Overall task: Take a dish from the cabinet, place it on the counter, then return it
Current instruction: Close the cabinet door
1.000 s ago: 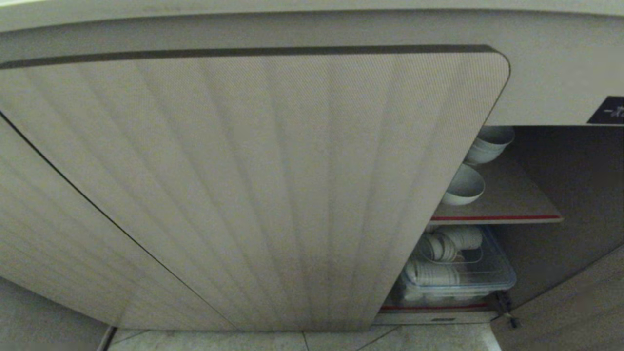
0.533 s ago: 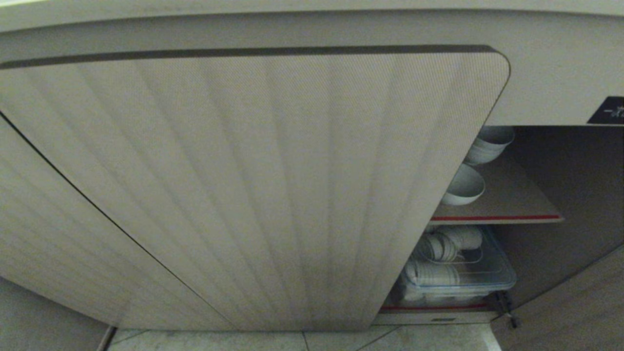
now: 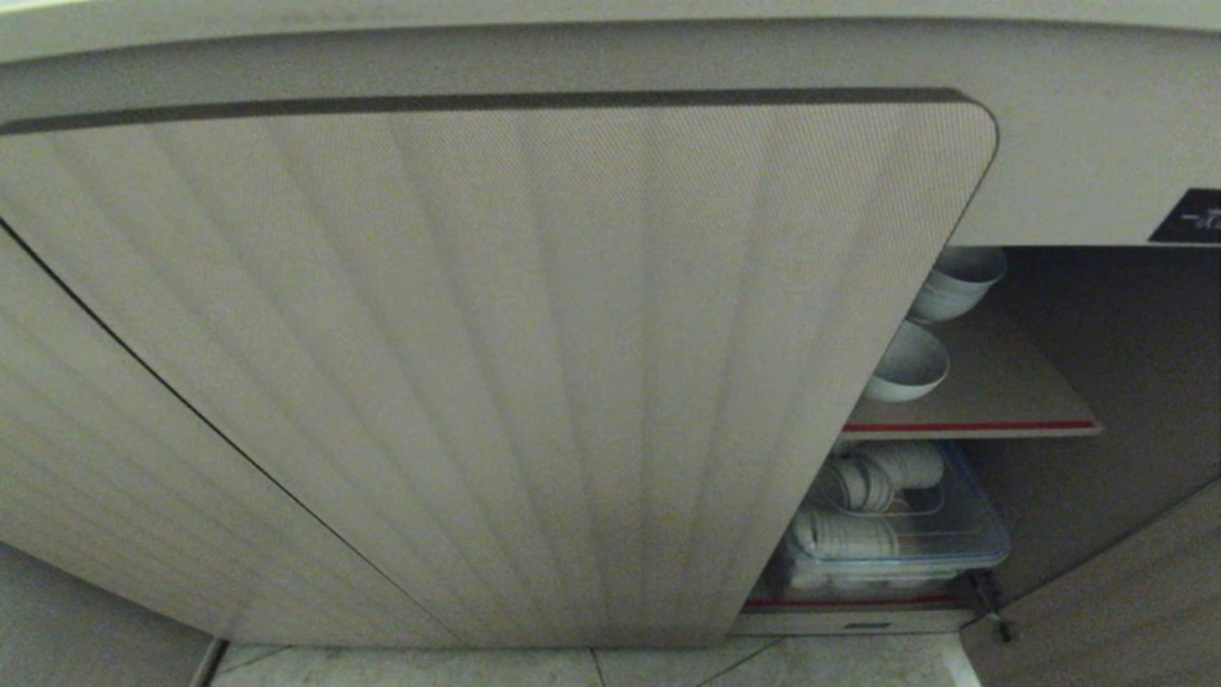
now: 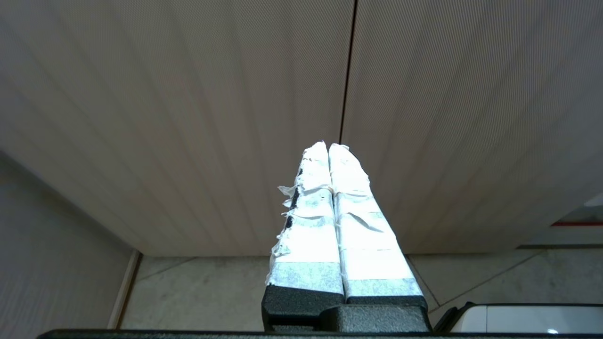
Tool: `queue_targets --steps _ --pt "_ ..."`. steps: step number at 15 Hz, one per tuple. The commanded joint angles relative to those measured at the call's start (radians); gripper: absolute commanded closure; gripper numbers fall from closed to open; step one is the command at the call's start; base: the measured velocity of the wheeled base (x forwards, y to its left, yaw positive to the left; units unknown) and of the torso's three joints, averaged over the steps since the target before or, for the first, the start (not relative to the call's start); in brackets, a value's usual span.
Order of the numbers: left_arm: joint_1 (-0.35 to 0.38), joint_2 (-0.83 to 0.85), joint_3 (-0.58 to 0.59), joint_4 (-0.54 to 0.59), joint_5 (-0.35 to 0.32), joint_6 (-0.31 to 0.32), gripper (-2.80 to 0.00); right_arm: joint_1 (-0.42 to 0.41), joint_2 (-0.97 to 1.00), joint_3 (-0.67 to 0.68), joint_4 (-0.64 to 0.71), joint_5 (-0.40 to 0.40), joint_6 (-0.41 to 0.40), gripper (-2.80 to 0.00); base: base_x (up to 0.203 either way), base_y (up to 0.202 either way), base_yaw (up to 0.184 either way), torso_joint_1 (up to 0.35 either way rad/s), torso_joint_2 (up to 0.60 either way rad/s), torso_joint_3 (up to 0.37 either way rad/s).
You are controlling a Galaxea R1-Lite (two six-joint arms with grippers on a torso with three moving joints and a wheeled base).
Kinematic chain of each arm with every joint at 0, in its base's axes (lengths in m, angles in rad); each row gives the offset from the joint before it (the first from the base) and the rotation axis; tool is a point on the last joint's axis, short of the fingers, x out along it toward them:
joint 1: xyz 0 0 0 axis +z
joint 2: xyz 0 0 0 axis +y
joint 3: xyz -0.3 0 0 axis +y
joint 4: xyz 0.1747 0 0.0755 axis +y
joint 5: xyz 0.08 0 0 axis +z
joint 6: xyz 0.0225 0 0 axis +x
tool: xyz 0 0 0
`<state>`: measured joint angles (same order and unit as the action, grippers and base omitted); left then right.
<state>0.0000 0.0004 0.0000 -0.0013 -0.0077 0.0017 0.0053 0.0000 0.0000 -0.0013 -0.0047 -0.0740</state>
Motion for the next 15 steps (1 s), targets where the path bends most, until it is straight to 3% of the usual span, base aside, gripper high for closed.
queue_targets --steps 1,15 --pt "0.0 0.0 0.0 0.0 0.0 0.0 0.0 0.0 0.0 0.0 0.0 0.0 -0.001 0.0 0.0 0.0 0.0 0.0 0.0 0.0" --pt "0.0 0.0 0.0 -0.002 0.002 -0.003 0.0 0.001 0.0 0.0 0.0 0.0 -0.001 0.0 -0.181 0.0 0.0 0.003 0.0 0.003"
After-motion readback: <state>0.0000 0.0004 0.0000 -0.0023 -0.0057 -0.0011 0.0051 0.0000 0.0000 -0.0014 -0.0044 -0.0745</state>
